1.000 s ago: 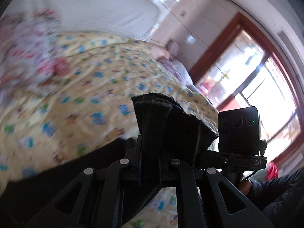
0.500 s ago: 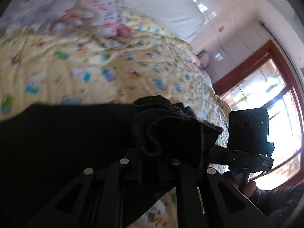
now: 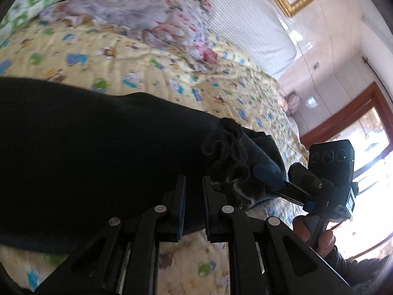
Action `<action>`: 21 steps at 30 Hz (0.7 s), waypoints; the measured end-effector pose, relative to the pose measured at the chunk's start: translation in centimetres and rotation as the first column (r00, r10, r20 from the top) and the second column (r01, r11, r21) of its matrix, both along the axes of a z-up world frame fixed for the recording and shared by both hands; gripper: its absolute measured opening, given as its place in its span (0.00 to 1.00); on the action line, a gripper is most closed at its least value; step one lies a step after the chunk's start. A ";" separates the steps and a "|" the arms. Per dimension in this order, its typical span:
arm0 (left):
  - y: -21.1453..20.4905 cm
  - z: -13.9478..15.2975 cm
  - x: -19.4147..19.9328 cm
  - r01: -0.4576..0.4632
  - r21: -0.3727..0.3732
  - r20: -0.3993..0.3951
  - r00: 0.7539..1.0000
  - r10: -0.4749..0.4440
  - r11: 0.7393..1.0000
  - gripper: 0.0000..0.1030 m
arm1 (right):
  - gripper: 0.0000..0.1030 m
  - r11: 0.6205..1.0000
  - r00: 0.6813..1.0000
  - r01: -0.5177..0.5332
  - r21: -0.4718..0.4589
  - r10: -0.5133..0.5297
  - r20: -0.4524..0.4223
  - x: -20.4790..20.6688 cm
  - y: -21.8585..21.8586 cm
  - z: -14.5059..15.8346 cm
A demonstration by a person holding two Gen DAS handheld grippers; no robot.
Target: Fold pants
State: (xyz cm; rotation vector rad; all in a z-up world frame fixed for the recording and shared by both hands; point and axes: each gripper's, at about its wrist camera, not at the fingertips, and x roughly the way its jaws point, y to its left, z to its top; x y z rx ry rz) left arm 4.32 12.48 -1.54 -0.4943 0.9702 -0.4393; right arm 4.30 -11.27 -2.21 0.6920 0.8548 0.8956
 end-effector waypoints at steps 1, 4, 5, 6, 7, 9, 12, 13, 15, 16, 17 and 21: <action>0.3 0.0 -0.3 -0.016 -0.009 -0.004 1.000 0.016 1.000 0.15 | 0.56 1.000 1.000 -0.002 0.000 0.002 0.000 -0.1 0.0 0.1; 1.2 0.0 -1.0 -0.046 -0.041 -0.014 0.999 0.046 0.998 0.18 | 0.56 1.000 1.000 -0.001 0.020 0.001 -0.007 -0.2 -0.1 0.6; 1.3 0.0 -1.2 -0.054 -0.043 -0.015 0.998 0.053 0.998 0.18 | 0.56 1.000 1.000 0.001 0.027 -0.001 -0.005 -0.3 -0.2 0.8; 1.4 0.1 -1.3 -0.059 -0.045 -0.013 0.998 0.058 0.997 0.18 | 0.56 0.999 1.000 0.005 0.032 -0.005 0.002 -0.3 -0.4 1.2; 1.4 0.2 -1.4 -0.064 -0.044 -0.012 0.998 0.064 0.997 0.18 | 0.56 0.999 1.000 0.009 0.034 -0.009 0.009 -0.4 -0.6 1.5; 1.7 0.2 -1.7 -0.084 -0.039 -0.014 0.996 0.083 0.996 0.20 | 0.56 0.999 1.000 0.015 0.036 -0.015 0.022 -0.5 -0.8 2.1; 2.2 0.4 -2.3 -0.112 -0.047 -0.011 0.994 0.112 0.993 0.31 | 0.56 0.999 0.999 0.026 0.026 -0.027 0.037 -0.5 -1.1 2.6; 2.4 0.4 -2.6 -0.122 -0.051 -0.011 0.993 0.121 0.991 0.32 | 0.56 0.999 0.999 0.031 0.020 -0.032 0.038 -0.5 -1.2 2.7; 2.7 0.6 -3.0 -0.137 -0.052 -0.008 0.991 0.136 0.989 0.32 | 0.56 0.999 0.999 0.037 0.014 -0.038 0.037 -0.3 -1.3 2.8; 2.9 0.7 -3.3 -0.152 -0.047 -0.007 0.988 0.152 0.987 0.32 | 0.56 0.999 0.999 0.036 0.013 -0.036 0.034 -0.1 -1.2 2.8; 3.1 0.8 -3.4 -0.168 -0.043 -0.007 0.986 0.168 0.985 0.32 | 0.56 0.999 0.999 0.031 0.010 -0.031 0.034 0.0 -1.0 2.9; 5.0 1.2 -4.9 -0.278 -0.034 -0.010 0.961 0.278 0.960 0.32 | 0.56 1.000 0.999 -0.007 -0.017 0.008 0.050 0.6 0.3 3.6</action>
